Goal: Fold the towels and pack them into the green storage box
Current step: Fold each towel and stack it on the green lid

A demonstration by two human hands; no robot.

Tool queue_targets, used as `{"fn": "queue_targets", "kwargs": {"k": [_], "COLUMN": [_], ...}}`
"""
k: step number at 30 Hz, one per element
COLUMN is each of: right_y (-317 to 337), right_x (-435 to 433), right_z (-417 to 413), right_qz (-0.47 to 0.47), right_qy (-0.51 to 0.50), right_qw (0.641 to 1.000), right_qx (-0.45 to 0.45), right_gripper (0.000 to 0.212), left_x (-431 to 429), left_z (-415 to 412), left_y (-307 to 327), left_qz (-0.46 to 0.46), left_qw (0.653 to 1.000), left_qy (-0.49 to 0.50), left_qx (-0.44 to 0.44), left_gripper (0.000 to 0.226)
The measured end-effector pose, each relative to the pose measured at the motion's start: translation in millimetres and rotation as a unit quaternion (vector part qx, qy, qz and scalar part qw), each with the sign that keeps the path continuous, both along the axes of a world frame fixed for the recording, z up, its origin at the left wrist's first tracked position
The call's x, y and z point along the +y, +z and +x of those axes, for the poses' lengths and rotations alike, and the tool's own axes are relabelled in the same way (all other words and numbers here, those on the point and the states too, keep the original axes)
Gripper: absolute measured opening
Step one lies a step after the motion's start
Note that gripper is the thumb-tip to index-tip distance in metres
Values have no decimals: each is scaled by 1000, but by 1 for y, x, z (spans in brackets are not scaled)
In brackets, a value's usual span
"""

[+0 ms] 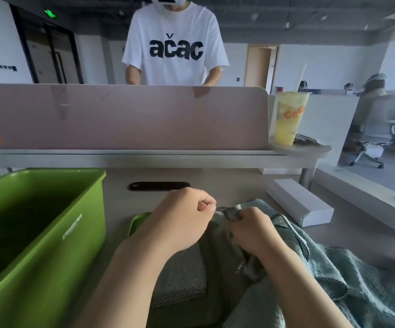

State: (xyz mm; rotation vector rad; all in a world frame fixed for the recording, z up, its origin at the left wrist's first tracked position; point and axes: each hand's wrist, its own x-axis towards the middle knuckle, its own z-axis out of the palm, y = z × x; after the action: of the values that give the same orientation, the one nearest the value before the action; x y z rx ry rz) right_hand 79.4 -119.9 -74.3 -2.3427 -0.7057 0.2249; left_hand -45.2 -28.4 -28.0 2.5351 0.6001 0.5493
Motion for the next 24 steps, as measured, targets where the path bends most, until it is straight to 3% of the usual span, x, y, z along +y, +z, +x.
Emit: {"fn": "queue_targets", "kwargs": {"k": [5,8,10,13,16,19,24], "right_y": [38,62,76,92,103,109,106], "right_x": [-14,-25,-33,-42,-45,-47,-46], "right_z": [-4,-15,-24,-39,-47,-54,-53], "right_qz": [131,241,322,424,506,520,501], "right_qy": [18,42,66,85,112,163,204], "right_qw": [991,970,943,885,789,720,704], "right_qx": [-9,-7,49,173,331,429,460], "right_gripper": [23,25,30,23,21,41,45], "left_x": [2,4,6,9,11,15,15], "left_z": [3,4,1,-10,-22,-29,-34], "left_y": [1,0,4,15,26,31,33], "left_qz": [8,-71,-179,-309,-388,-452,-484], "left_qw": [999,995,977,932,899,872,855], "left_qy": [-26,-47,-50,-14,-23,-103,-152], "left_qx": [-26,-60,-104,-188,-203,-156,-103], "left_gripper": [26,36,63,130,155,144,57]}}
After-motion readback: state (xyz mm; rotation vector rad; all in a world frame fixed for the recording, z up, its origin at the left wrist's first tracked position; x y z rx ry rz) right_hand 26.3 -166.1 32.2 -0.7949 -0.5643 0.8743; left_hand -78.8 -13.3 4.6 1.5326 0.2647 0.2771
